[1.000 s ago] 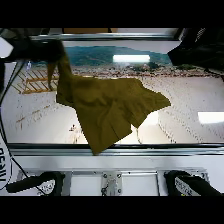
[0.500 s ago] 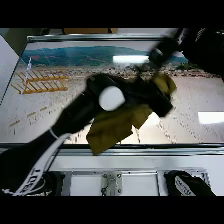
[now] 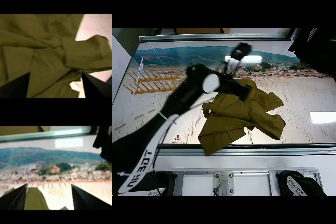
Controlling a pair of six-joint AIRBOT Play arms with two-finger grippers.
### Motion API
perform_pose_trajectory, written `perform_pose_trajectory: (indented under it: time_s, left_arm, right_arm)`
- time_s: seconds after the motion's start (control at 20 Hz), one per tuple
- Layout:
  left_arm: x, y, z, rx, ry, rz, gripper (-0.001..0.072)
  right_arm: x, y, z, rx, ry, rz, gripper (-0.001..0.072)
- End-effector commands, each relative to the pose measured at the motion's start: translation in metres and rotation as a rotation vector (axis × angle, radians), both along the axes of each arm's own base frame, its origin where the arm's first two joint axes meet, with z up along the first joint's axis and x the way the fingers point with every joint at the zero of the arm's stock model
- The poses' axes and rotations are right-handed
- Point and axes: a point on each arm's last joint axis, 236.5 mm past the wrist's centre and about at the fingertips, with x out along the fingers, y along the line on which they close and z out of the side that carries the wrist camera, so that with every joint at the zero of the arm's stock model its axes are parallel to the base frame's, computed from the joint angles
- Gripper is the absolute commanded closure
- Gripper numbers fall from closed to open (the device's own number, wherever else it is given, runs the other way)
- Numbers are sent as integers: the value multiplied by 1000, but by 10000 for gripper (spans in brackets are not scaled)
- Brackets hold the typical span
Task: Fold the clothes and pants, and hang the long-sleeved shirts on hangers.
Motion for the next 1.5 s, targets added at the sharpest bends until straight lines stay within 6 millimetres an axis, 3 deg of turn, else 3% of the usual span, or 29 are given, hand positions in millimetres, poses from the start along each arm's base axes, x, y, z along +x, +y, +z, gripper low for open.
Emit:
perform_pose_trajectory:
  time_s: [0.0,0.15,0.3,0.45,0.6,0.85,1.0,1.05,1.1,1.15,1.2,1.4,1.45]
  left_arm:
    - [43,111,-52,31,174,251,14]
    - [42,175,-116,5,328,340,14]
    - [21,196,-163,-51,414,303,14]
    - [-5,198,-198,-47,432,210,13]
    - [-10,197,-226,-20,400,245,14]
    - [11,175,-230,-5,246,260,15]
    - [20,162,-236,-4,254,242,15]
    - [22,158,-239,-9,275,244,45]
    - [24,156,-240,-16,299,253,275]
    - [26,155,-240,-23,319,258,558]
    - [28,155,-238,-27,336,252,693]
    - [33,160,-202,-56,307,241,694]
    - [31,160,-190,-64,282,241,694]
  right_arm:
    - [-8,10,-48,-28,190,72,125]
    - [-3,26,-80,-28,297,134,124]
    - [7,57,-104,-30,353,213,124]
    - [13,89,-127,-36,407,289,125]
    - [18,119,-144,-46,435,354,125]
    - [19,164,-165,-63,464,445,125]
    - [15,191,-185,-89,505,505,125]
    - [13,201,-192,-105,517,525,126]
    - [12,209,-199,-124,526,542,126]
    - [11,217,-206,-155,532,557,127]
    - [11,222,-212,-177,537,556,128]
    - [16,233,-239,-177,597,419,143]
    - [17,238,-245,-159,609,398,231]
